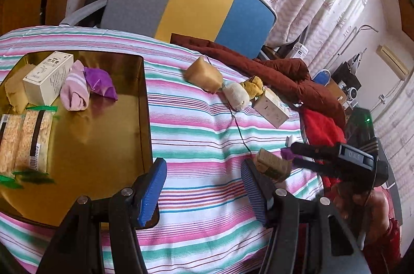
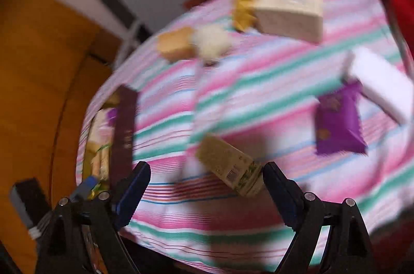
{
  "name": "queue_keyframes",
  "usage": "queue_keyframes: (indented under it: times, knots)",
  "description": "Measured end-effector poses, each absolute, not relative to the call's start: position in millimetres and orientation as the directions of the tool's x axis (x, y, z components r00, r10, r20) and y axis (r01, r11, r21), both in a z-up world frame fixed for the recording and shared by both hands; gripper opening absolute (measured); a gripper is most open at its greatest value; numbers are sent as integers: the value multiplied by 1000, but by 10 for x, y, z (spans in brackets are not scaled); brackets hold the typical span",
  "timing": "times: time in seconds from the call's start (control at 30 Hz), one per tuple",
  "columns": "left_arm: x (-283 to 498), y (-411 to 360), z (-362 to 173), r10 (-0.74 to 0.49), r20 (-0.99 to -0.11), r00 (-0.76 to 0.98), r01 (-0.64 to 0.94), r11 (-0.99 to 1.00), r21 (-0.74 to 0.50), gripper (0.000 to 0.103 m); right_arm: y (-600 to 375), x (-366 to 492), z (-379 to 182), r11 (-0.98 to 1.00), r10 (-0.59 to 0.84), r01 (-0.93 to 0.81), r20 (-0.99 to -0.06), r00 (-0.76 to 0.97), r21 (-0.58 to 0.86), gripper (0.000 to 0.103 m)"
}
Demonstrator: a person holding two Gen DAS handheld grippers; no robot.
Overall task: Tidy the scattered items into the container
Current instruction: 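Move both tools back over the remaining items on the cloth, then grasp the green herbal box with the left tool while the right tool grasps the purple packet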
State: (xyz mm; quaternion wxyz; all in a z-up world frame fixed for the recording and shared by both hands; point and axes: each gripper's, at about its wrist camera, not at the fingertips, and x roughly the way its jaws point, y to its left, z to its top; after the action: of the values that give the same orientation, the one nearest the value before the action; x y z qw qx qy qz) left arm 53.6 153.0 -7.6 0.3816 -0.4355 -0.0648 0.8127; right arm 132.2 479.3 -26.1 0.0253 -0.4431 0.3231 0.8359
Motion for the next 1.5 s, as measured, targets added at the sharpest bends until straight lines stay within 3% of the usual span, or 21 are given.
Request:
queue_keyframes:
  times: [0.2,0.43,0.5,0.57,0.63,0.73,1.0,1.1,1.23,1.5]
  knots:
    - [571,1594,-79,687,-654,-317,-580,-686,-439,60,5303,1603,-63,-772,65,-543,-809,-584,330,89]
    - [670,1838,-91,699,-665,-263,-618,-651,-440,61,5627,1384,-416,-757,58,-612,-909,-413,230,88]
    - [717,1923,-94,698,-673,-247,-638,-639,-429,62,5659,1293,-555,-765,-6,-595,-927,-374,246,82]
    - [741,1979,-103,698,-677,-234,-650,-630,-425,64,5683,1181,-720,-774,-57,-582,-943,-328,249,68]
    - [779,2057,-121,696,-684,-217,-662,-620,-421,64,5706,1129,-751,-785,-32,-578,-946,-323,224,63]
    - [822,2183,-164,690,-699,-188,-674,-608,-419,64,5706,1054,-697,-815,-23,-529,-925,-379,237,39]
    - [917,2563,-298,688,-721,-88,-692,-563,-453,66,5838,1064,-733,-791,-37,-512,-863,-504,333,38]
    - [922,2810,-421,687,-727,13,-657,-542,-524,69,5914,1111,-756,-754,-76,-525,-845,-529,396,38]
    - [902,3120,-599,683,-717,136,-571,-537,-621,69,5884,1102,-700,-752,-74,-519,-834,-546,407,38]
    - [608,3316,-840,686,-715,132,-357,-640,-680,70,5925,1238,-619,-738,-76,-516,-813,-578,435,38]
